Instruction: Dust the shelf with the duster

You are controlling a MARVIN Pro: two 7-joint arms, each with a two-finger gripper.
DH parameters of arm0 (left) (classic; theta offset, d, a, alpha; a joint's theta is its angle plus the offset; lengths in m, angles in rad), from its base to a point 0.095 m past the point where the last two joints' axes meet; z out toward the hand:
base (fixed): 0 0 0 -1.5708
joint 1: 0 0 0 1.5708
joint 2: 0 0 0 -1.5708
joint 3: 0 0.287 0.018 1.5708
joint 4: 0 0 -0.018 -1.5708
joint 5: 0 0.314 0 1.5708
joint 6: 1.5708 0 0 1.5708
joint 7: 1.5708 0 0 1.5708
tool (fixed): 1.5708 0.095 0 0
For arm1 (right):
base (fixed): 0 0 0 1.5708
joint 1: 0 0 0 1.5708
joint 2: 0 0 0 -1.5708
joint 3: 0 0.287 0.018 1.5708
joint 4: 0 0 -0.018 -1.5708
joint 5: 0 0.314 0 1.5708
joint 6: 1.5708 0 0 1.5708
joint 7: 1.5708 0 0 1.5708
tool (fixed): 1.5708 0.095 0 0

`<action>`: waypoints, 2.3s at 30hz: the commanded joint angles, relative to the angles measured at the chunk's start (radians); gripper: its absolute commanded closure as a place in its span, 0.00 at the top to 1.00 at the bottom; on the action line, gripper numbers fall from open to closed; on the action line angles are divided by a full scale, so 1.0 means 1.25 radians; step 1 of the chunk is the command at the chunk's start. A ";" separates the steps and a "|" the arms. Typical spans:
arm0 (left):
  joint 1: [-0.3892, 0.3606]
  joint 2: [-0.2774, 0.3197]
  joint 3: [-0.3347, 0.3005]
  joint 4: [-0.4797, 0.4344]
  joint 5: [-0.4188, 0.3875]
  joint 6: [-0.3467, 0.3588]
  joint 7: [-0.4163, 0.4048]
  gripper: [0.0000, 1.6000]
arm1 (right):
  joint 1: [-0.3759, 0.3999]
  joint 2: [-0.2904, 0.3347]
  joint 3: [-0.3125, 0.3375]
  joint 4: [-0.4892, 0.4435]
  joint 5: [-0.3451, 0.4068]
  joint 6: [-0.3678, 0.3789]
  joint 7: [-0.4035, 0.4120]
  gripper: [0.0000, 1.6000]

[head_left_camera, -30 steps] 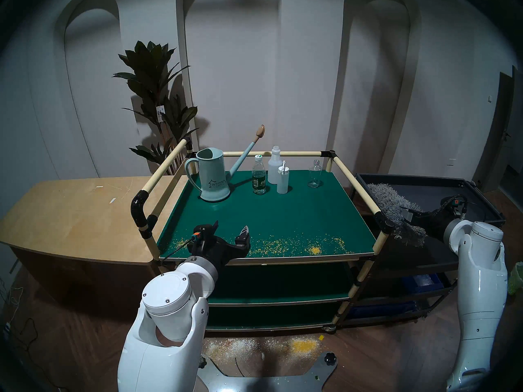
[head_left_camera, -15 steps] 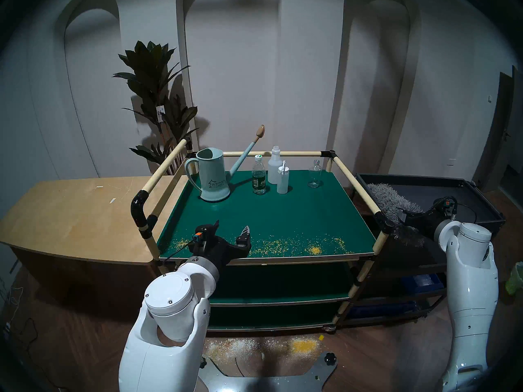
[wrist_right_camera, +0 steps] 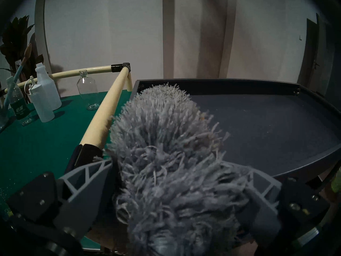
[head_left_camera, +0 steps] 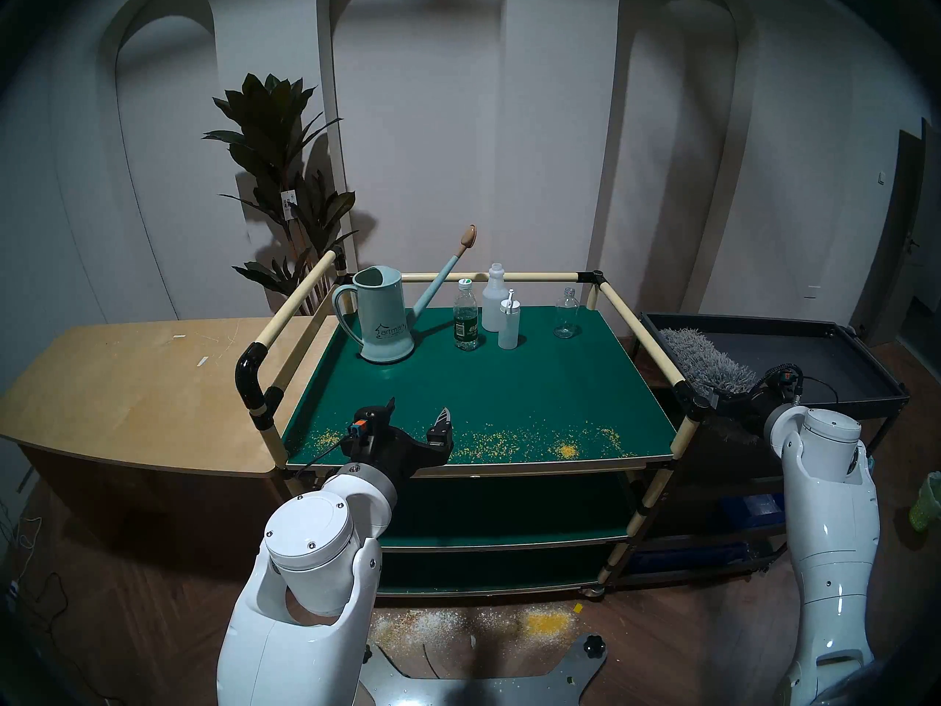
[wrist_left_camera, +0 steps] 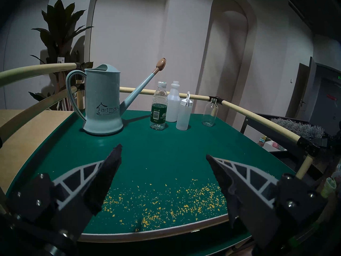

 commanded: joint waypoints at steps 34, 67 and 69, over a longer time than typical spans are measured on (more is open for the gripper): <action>-0.031 -0.010 0.019 0.010 -0.008 -0.018 0.060 1.00 | 0.114 0.023 -0.061 0.063 0.006 0.004 0.040 1.00; -0.018 -0.004 -0.008 0.013 -0.034 -0.029 0.063 1.00 | 0.126 0.025 -0.097 0.067 0.014 0.047 0.055 0.00; -0.019 -0.005 -0.006 0.015 -0.034 -0.029 0.062 1.00 | 0.127 0.023 -0.091 0.062 0.016 0.048 0.053 0.00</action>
